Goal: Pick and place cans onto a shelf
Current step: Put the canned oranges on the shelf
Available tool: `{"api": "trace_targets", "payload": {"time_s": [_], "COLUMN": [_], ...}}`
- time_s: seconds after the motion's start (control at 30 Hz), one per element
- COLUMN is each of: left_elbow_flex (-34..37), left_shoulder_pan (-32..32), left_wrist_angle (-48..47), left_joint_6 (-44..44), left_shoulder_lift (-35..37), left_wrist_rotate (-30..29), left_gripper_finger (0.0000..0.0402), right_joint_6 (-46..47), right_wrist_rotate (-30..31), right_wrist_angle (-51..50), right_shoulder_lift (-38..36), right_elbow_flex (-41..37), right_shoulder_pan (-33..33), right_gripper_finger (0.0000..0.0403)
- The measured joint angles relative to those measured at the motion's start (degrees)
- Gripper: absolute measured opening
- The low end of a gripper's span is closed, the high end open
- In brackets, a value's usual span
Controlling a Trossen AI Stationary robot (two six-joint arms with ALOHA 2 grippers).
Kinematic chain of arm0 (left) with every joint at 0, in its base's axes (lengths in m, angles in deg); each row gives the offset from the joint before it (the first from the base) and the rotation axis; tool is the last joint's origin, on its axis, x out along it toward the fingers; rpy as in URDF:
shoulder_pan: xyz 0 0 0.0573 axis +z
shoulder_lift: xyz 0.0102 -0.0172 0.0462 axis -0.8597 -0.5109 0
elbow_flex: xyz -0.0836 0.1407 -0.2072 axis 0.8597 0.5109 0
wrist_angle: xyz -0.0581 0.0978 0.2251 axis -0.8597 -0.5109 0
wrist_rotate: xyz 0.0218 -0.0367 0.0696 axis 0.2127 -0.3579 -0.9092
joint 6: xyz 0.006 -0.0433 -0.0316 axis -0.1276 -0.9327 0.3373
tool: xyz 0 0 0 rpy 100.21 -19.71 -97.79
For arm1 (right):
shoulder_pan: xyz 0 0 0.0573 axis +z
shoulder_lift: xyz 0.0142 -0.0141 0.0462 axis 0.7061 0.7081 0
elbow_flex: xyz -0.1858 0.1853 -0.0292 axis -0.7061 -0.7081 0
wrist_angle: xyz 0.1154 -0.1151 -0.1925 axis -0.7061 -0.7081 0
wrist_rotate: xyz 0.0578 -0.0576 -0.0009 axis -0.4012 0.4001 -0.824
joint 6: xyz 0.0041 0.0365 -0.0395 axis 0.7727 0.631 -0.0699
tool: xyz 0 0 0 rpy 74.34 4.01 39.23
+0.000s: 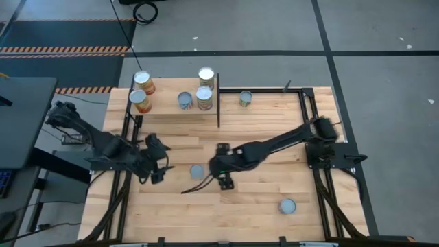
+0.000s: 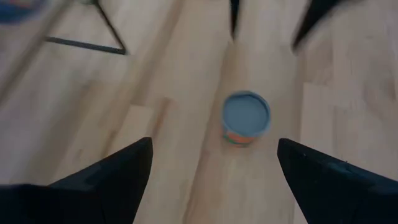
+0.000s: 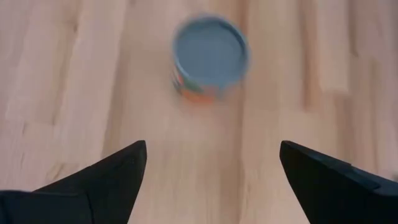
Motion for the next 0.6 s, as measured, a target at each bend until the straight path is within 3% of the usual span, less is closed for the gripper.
{"api": "trace_targets", "payload": {"time_s": [0.23, 0.3, 0.4, 0.53, 0.6], "left_elbow_flex": [17.06, 19.9, 21.74, 21.8, 21.8], "left_shoulder_pan": [0.39, 1.2, 3.58, 6.23, 8.11], "left_wrist_angle": [24.53, 29.94, 32.96, 33.6, 33.83], "left_joint_6": [10.04, 8.59, 7.05, 6.21, 5.65], "left_shoulder_lift": [-1.08, -1.64, -3.46, -6.15, -7.75], "left_wrist_rotate": [2.25, 4.39, 9.59, 11.61, 16.17], "left_gripper_finger": [0.0352, 0.035, 0.0349, 0.0352, 0.0353], "right_joint_6": [14.38, 17.05, 20.58, 23.07, 23.85], "right_wrist_rotate": [5.4, 7.03, 10.4, 12.65, 13.02], "right_wrist_angle": [11.06, 13.76, 13.79, 13.21, 13.06], "right_shoulder_lift": [-14.88, -18.1, -21.53, -25.21, -26.47], "right_elbow_flex": [-20.83, -24.48, -28.47, -32.07, -33.46], "right_shoulder_pan": [3.28, 3.92, 4.66, 5.0, 4.98], "right_gripper_finger": [0.0375, 0.0375, 0.0375, 0.0375, 0.0375]}}
